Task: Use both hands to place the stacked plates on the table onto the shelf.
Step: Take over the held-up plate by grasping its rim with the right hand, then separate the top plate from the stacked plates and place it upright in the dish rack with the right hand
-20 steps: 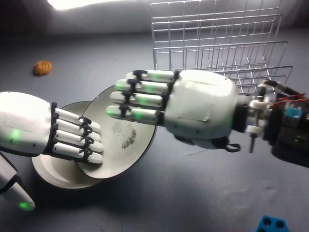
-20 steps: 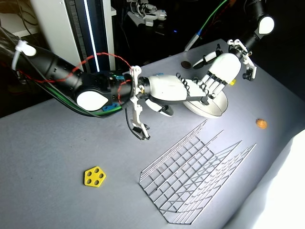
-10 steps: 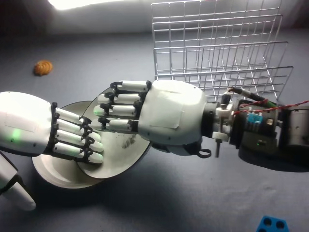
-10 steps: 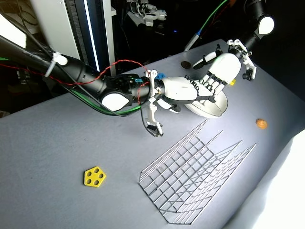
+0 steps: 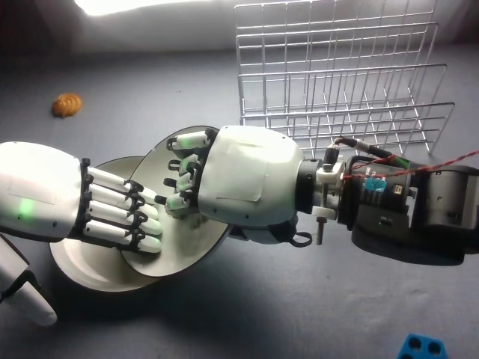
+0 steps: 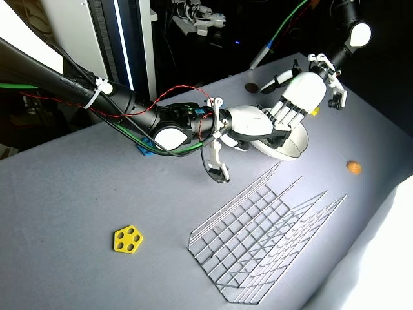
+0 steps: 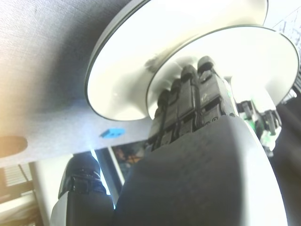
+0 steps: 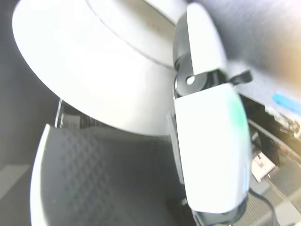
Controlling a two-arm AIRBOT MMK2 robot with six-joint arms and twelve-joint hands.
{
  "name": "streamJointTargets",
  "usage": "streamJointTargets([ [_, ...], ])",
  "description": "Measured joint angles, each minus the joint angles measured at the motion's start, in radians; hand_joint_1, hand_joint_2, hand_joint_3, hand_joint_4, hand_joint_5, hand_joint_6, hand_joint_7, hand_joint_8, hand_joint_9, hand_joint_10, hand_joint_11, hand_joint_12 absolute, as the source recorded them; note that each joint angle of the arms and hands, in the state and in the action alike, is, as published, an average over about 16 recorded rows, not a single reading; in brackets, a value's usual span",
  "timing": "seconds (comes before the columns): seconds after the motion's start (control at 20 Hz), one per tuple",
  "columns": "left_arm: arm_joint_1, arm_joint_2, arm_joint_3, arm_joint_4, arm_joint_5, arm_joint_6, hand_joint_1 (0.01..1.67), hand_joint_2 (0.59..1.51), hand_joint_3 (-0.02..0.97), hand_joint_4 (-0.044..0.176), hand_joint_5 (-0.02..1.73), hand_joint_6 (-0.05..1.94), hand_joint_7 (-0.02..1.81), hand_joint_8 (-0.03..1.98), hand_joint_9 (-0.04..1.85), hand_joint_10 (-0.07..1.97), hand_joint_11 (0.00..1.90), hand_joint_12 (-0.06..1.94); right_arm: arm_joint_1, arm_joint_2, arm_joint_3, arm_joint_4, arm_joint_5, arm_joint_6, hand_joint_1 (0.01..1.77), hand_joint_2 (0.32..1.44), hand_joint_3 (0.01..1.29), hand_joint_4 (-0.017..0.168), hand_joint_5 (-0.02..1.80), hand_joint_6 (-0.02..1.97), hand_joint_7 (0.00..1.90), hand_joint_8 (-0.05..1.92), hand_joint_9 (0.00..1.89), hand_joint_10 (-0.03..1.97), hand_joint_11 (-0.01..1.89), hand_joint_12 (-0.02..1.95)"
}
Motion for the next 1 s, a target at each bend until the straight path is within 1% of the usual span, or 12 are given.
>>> streamJointTargets([
  [0.25, -0.015, 0.006, -0.001, 0.005, -0.004, -0.007, 0.02, 1.084, 0.02, -0.002, 0.06, -0.01, 0.06, 0.0, 0.06, 0.01, 0.02, 0.03, 0.006, 0.009, -0.003, -0.025, 0.014, -0.004, 1.2, 1.06, 0.01, -0.002, 0.74, 0.64, 0.84, 0.44, 0.81, 0.66, 0.52, 1.32],
  [0.45, -0.039, 0.028, -0.009, 0.008, -0.007, -0.018, 0.02, 1.083, 0.02, -0.002, 0.07, 0.0, 0.07, 0.0, 0.07, 0.01, 0.02, 0.03, 0.014, 0.03, -0.018, -0.044, 0.022, -0.004, 1.21, 1.05, 0.01, 0.0, 0.76, 0.84, 0.87, 0.61, 0.86, 0.84, 0.66, 1.28],
  [0.55, -0.056, 0.047, -0.018, 0.011, -0.01, -0.026, 0.02, 1.082, 0.02, -0.002, 0.07, 0.0, 0.07, 0.0, 0.07, 0.01, 0.02, 0.04, 0.018, 0.045, -0.03, -0.051, 0.022, -0.004, 1.23, 1.04, 0.01, 0.002, 0.77, 0.89, 0.87, 0.7, 0.87, 0.92, 0.69, 1.27],
  [0.7, -0.086, 0.082, -0.033, 0.016, -0.014, -0.04, 0.02, 1.081, 0.021, -0.001, 0.08, 0.01, 0.08, 0.0, 0.07, 0.01, 0.02, 0.04, 0.026, 0.07, -0.056, -0.055, 0.019, -0.003, 1.24, 1.03, 0.01, 0.004, 0.78, 0.94, 0.88, 0.78, 0.88, 1.04, 0.72, 1.26],
  [1.0, -0.154, 0.17, -0.065, 0.026, -0.025, -0.086, 0.02, 1.081, 0.021, -0.001, 0.08, 0.01, 0.08, 0.0, 0.07, 0.01, 0.02, 0.04, 0.058, 0.133, -0.132, -0.05, 0.002, 0.0, 1.29, 1.03, 0.01, 0.006, 0.82, 1.0, 0.92, 0.84, 0.92, 1.1, 0.73, 1.26],
])
